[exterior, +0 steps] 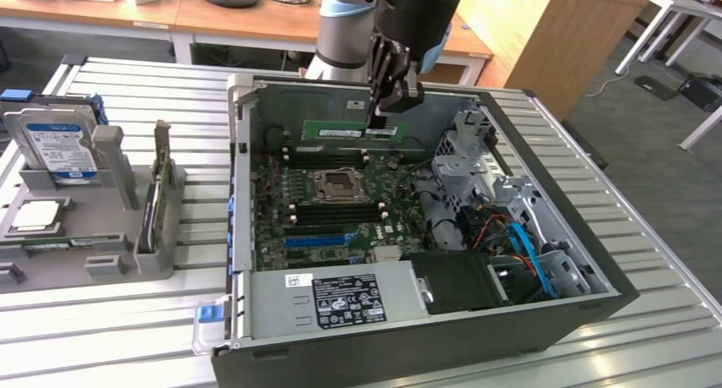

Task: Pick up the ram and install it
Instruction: 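Pick up the ram and move it above insertion slot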

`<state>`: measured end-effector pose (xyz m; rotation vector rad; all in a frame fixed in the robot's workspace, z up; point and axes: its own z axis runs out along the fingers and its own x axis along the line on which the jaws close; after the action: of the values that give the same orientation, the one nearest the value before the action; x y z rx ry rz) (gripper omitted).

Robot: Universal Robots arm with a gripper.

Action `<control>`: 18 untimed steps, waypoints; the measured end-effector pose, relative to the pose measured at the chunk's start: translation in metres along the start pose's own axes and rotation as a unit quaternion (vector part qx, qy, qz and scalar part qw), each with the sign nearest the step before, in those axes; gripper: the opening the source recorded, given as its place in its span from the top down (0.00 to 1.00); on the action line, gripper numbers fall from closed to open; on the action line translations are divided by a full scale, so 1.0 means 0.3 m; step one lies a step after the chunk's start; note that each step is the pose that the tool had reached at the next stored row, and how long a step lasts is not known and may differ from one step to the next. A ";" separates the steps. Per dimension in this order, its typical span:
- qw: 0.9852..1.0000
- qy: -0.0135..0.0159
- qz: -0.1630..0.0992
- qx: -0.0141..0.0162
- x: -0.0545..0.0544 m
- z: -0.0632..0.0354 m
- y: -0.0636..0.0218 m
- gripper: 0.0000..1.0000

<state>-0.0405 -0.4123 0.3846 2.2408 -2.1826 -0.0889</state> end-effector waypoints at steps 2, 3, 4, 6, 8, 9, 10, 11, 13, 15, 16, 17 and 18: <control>1.000 0.000 0.000 0.000 0.000 0.000 0.000 0.88; 1.000 0.000 0.000 0.000 0.000 0.000 -0.001 0.88; 1.000 0.000 0.000 0.000 0.000 0.000 -0.003 0.88; 1.000 0.000 0.000 0.000 0.000 0.000 -0.010 0.88; 1.000 0.000 0.000 0.000 0.000 -0.001 -0.018 0.88; 1.000 0.000 0.000 0.000 0.001 -0.001 -0.020 0.88; 1.000 0.000 0.000 0.000 0.001 -0.001 -0.020 0.88; 1.000 0.000 0.000 0.000 0.001 -0.001 -0.020 0.88; 1.000 0.000 0.000 0.000 0.000 0.000 -0.020 0.88; 1.000 0.000 0.000 0.001 0.000 0.003 -0.020 0.88; 1.000 0.000 0.000 0.001 0.001 0.004 -0.020 0.88; 1.000 0.000 0.000 0.002 0.001 0.006 -0.021 0.88; 1.000 0.000 0.000 0.002 0.001 0.008 -0.021 0.88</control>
<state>-0.0345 -0.4123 0.3820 2.2431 -2.1846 -0.0832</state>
